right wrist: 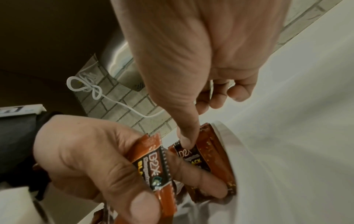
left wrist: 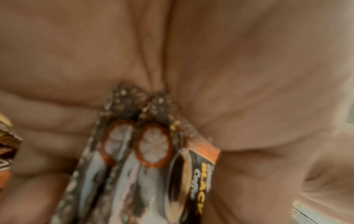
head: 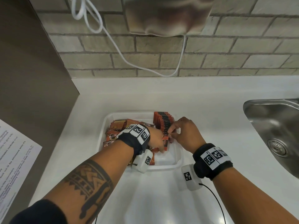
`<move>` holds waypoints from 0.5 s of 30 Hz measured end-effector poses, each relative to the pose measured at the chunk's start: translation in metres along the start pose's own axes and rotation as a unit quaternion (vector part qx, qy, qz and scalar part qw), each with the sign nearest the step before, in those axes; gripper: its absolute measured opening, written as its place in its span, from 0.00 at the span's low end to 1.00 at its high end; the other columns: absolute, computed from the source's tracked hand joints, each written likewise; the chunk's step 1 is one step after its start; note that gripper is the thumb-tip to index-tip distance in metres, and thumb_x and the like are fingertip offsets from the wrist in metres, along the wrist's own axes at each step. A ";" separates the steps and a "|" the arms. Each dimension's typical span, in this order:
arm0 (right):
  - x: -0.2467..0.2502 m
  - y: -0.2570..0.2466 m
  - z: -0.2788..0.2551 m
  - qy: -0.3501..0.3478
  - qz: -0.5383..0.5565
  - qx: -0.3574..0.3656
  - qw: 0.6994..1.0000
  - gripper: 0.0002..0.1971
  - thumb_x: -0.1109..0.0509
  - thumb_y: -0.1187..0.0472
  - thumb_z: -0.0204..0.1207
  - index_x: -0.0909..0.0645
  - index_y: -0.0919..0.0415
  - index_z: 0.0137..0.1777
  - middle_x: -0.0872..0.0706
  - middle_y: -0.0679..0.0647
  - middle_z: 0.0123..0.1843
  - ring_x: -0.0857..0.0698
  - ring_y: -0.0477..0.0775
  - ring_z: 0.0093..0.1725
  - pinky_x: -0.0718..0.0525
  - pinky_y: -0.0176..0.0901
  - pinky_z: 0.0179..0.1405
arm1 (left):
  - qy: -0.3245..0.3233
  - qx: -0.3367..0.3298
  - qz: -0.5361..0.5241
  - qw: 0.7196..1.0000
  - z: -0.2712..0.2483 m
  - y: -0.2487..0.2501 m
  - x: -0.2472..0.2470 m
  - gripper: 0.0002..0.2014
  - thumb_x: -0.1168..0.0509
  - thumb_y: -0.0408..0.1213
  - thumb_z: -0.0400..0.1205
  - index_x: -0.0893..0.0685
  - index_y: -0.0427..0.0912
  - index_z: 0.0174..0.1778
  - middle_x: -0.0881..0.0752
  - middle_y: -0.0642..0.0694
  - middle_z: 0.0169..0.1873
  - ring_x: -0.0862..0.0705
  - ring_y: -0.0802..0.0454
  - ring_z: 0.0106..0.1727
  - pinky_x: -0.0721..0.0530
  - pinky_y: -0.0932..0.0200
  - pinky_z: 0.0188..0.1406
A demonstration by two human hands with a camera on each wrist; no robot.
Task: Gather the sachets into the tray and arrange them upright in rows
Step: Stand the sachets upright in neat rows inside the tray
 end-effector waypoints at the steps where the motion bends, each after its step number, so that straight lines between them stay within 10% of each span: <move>1: 0.000 0.000 0.001 0.002 0.005 -0.001 1.000 0.11 0.19 0.65 0.69 0.13 0.46 0.39 0.19 0.49 0.50 0.22 0.55 0.56 0.26 0.42 0.51 | -0.002 -0.001 -0.001 1.000 0.001 0.000 0.000 0.17 0.30 0.52 0.82 0.21 0.47 0.32 0.16 0.50 0.34 0.17 0.48 0.44 0.16 0.49 0.59; 15: 0.000 0.000 0.003 0.001 0.028 0.010 1.000 0.10 0.18 0.64 0.69 0.13 0.48 0.40 0.19 0.50 0.49 0.21 0.54 0.53 0.23 0.44 0.51 | -0.004 -0.013 -0.003 1.000 0.003 0.000 -0.001 0.17 0.30 0.52 0.82 0.11 0.41 0.54 0.13 0.47 0.44 0.18 0.50 0.43 0.22 0.58 0.39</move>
Point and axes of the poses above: each hand's wrist, its own z-axis towards the middle knuckle, its own x-axis out of the back of the hand, y = z × x, the point moved 3 cm from there along z, towards the middle knuckle
